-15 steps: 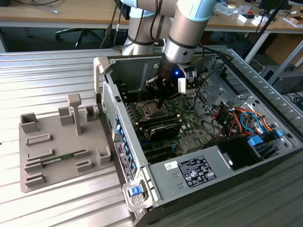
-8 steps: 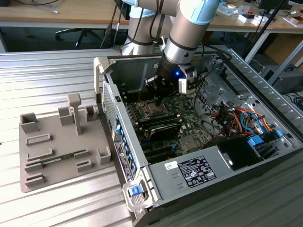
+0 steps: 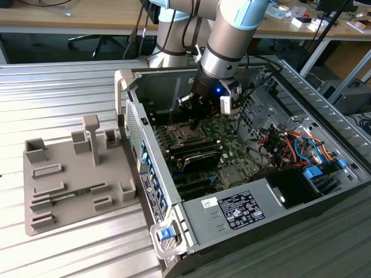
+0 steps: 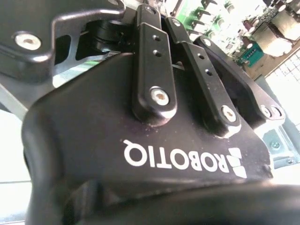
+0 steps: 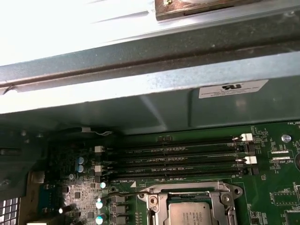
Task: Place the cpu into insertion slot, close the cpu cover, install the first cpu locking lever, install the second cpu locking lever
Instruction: 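Install the first cpu locking lever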
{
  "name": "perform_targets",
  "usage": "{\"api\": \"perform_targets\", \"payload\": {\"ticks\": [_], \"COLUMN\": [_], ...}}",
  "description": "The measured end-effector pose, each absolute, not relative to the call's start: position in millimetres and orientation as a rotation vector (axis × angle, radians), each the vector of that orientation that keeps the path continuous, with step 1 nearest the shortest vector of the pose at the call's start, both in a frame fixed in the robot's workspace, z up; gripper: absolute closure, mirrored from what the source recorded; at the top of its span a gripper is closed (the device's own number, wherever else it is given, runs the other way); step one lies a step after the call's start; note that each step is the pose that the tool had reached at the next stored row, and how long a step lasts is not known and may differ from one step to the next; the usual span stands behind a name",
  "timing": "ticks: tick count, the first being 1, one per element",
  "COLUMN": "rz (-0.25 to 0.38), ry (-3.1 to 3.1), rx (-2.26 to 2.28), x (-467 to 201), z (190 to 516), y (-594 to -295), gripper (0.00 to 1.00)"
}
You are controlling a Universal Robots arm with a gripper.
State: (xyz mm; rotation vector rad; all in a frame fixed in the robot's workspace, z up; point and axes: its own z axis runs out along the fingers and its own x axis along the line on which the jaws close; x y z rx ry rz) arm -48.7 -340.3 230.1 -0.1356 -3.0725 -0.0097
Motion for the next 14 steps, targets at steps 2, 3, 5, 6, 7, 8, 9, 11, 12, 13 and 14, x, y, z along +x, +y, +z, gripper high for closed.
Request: {"api": "perform_targets", "payload": {"ticks": [2, 3, 5, 6, 7, 8, 9, 11, 12, 13, 14], "rz": [-0.010, -0.010, -0.010, -0.010, -0.010, -0.010, -0.011, -0.011, -0.011, -0.011, -0.011], "ry": [-3.073, -3.073, -3.074, -3.074, -3.074, -3.074, -3.074, -3.074, -3.074, -3.074, -3.074], "rx": [-0.123, -0.119, -0.109, -0.106, -0.102, -0.098, -0.095, -0.087, -0.084, -0.079, -0.076], "x": [-48.7, -48.7, -48.7, -48.7, -48.7, -48.7, -48.7, -48.7, -48.7, -48.7, -48.7], "z": [230.1, 230.1, 230.1, 230.1, 230.1, 230.1, 230.1, 230.1, 230.1, 230.1, 230.1], "y": [-340.3, -340.3, -340.3, -340.3, -340.3, -340.3, -340.3, -340.3, -340.3, -340.3, -340.3], "gripper": [0.90, 0.90, 0.90, 0.90, 0.90, 0.90, 0.90, 0.90, 0.90, 0.90, 0.90]}}
